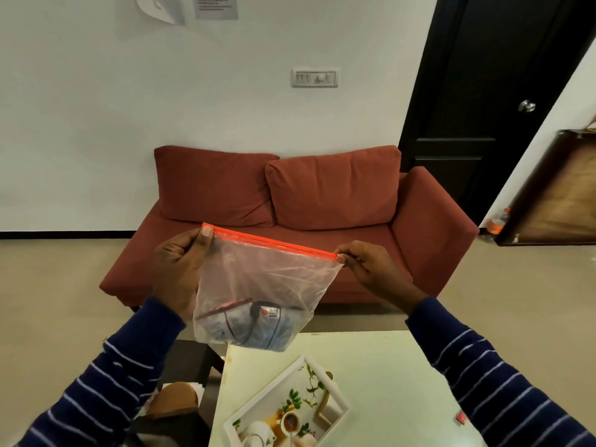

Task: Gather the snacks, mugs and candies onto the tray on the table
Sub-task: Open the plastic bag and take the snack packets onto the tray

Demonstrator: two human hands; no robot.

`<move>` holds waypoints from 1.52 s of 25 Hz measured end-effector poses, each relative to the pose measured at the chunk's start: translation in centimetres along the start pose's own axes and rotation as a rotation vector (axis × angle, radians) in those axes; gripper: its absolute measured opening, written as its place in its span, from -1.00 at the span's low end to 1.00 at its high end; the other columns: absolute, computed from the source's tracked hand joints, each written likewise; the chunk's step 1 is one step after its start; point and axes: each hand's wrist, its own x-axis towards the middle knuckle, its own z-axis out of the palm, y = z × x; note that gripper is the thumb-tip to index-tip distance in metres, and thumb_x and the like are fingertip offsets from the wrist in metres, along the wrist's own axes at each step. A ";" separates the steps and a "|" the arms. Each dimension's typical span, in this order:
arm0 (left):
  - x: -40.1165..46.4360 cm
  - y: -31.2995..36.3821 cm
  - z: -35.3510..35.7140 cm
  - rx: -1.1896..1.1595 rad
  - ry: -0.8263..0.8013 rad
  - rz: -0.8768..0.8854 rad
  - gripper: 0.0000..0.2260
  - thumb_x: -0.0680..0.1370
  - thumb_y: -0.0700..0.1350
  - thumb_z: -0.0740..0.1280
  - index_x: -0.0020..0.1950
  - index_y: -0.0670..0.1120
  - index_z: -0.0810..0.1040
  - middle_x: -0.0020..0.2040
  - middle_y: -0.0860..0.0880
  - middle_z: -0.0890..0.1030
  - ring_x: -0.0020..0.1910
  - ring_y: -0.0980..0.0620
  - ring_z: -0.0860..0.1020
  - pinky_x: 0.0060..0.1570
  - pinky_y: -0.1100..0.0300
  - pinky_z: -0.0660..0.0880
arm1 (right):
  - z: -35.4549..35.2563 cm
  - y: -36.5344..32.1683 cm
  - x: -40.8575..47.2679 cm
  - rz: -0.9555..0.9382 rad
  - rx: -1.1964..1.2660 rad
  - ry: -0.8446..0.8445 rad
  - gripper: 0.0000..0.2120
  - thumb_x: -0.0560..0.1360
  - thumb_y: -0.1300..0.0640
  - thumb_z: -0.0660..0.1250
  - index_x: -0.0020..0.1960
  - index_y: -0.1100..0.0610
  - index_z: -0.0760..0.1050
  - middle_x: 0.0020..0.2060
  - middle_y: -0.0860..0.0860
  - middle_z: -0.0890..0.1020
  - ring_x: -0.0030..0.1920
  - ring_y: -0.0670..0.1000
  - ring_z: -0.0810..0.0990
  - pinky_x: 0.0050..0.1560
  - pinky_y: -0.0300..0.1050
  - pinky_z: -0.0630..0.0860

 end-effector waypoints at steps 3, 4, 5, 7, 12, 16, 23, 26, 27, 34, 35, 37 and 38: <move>-0.8 0.0 1.2 0.020 -0.006 -0.036 -0.77 0.52 0.09 0.29 -0.14 -0.03 0.62 -0.17 -0.12 0.59 -0.13 -0.14 0.56 -0.07 -0.08 0.56 | -1.3 1.2 -1.1 0.077 0.016 -0.136 -0.89 0.58 0.22 0.35 0.00 0.15 0.66 -0.19 -0.13 0.63 -0.15 -0.17 0.60 -0.10 -0.36 0.47; -1.1 -0.1 1.7 0.023 -0.011 -0.043 -0.78 0.53 0.09 0.28 -0.11 -0.03 0.61 -0.16 -0.10 0.59 -0.12 -0.10 0.56 -0.06 -0.06 0.55 | -1.7 1.2 -1.2 0.122 0.020 -0.199 -0.88 0.57 0.22 0.36 0.02 0.13 0.68 -0.18 -0.17 0.64 -0.15 -0.23 0.60 -0.09 -0.32 0.48; -1.3 -0.2 2.1 0.027 -0.013 -0.048 -0.78 0.54 0.06 0.26 -0.08 -0.06 0.59 -0.16 -0.08 0.59 -0.11 -0.07 0.56 -0.05 -0.02 0.54 | -1.9 1.0 -1.2 0.149 0.017 -0.246 -0.88 0.56 0.20 0.38 0.04 0.11 0.69 -0.15 -0.19 0.64 -0.14 -0.28 0.61 -0.08 -0.30 0.49; -1.9 -0.3 3.0 0.042 -0.013 -0.045 -0.83 0.60 -0.03 0.24 -0.07 -0.06 0.57 -0.16 -0.05 0.59 -0.13 0.05 0.56 -0.07 0.11 0.54 | -2.0 -0.4 -0.7 0.122 0.029 -0.289 -0.81 0.55 0.13 0.42 0.15 0.09 0.67 -0.04 -0.14 0.69 -0.08 -0.28 0.64 -0.04 -0.31 0.52; -4.0 -0.3 4.9 0.034 -0.038 -0.045 -0.82 0.62 -0.08 0.23 -0.11 -0.09 0.56 -0.23 -0.01 0.55 -0.24 0.12 0.51 -0.19 0.22 0.50 | 0.0 -6.2 1.0 -0.057 0.104 -0.380 -0.81 0.60 0.08 0.36 0.03 0.17 0.69 -0.23 -0.06 0.68 -0.24 -0.10 0.59 -0.22 -0.16 0.50; -5.1 -0.7 4.6 -0.036 -0.052 -0.099 -0.80 0.60 -0.03 0.25 -0.10 -0.12 0.55 -0.21 -0.09 0.51 -0.21 -0.04 0.47 -0.18 0.04 0.50 | 1.5 -7.2 0.8 0.016 0.175 -0.374 -0.74 0.51 0.11 0.48 -0.34 -0.04 0.59 -0.56 -0.18 0.44 -0.50 -0.16 0.34 -0.43 -0.28 0.26; -8.4 -3.6 5.4 0.210 0.242 -0.311 -0.49 0.33 0.30 0.46 0.07 0.03 0.39 0.08 0.00 0.40 -0.02 0.07 0.47 -0.12 0.19 0.48 | 4.3 -7.6 -1.3 0.127 0.213 -0.254 -0.53 0.27 0.09 0.66 -0.51 -0.02 0.36 -0.61 -0.20 0.45 -0.54 -0.18 0.37 -0.48 -0.37 0.27; -9.7 -4.6 6.1 0.171 0.157 -0.410 -0.42 0.26 0.32 0.50 0.07 0.03 0.40 0.07 -0.05 0.50 0.00 -0.02 0.54 -0.19 0.18 0.53 | 5.1 -7.7 -2.1 0.181 0.305 -0.215 -0.54 0.26 0.08 0.67 -0.46 -0.02 0.35 -0.59 -0.24 0.47 -0.54 -0.20 0.38 -0.49 -0.39 0.28; -10.0 -4.8 6.1 0.137 0.125 -0.406 -0.45 0.25 0.29 0.51 0.06 0.02 0.43 0.05 -0.07 0.53 -0.01 -0.05 0.57 -0.23 0.21 0.54 | 5.1 -7.6 -2.2 0.205 0.346 -0.198 -0.53 0.26 0.08 0.67 -0.45 -0.03 0.34 -0.59 -0.23 0.46 -0.54 -0.20 0.37 -0.50 -0.39 0.27; -9.6 -4.3 5.4 0.551 -0.213 0.144 -0.73 0.39 -0.34 0.49 -0.09 -0.07 0.50 -0.13 0.01 0.58 -0.19 0.08 0.57 -0.22 0.22 0.56 | 3.8 -5.8 -3.6 0.358 0.709 -0.292 -0.69 0.39 0.12 0.58 -0.36 0.06 0.47 -0.50 -0.05 0.53 -0.47 -0.12 0.45 -0.43 -0.24 0.43; -9.4 -4.0 5.3 0.655 -0.317 0.295 -0.73 0.40 -0.40 0.44 -0.06 -0.09 0.51 -0.09 0.00 0.57 -0.17 0.08 0.56 -0.21 0.24 0.55 | 3.6 -5.4 -3.7 0.373 0.728 -0.338 -0.73 0.42 0.12 0.56 -0.33 0.08 0.50 -0.48 -0.02 0.56 -0.46 -0.09 0.48 -0.42 -0.23 0.46; -9.0 -3.7 5.1 0.831 -0.552 0.488 -0.74 0.45 -0.46 0.32 -0.03 -0.12 0.52 0.01 -0.04 0.54 -0.08 0.04 0.53 -0.13 0.21 0.55 | 3.1 -4.5 -3.9 0.399 0.758 -0.449 -0.81 0.46 0.14 0.52 -0.25 0.13 0.56 -0.43 0.01 0.60 -0.42 -0.06 0.52 -0.39 -0.22 0.49; -8.8 -3.6 4.9 0.889 -0.625 0.502 -0.73 0.47 -0.47 0.27 -0.05 -0.10 0.52 0.03 -0.04 0.54 -0.03 0.03 0.51 -0.08 0.19 0.54 | 2.8 -4.1 -4.0 0.416 0.768 -0.497 -0.85 0.47 0.16 0.51 -0.21 0.15 0.58 -0.40 0.01 0.61 -0.40 -0.06 0.53 -0.37 -0.22 0.49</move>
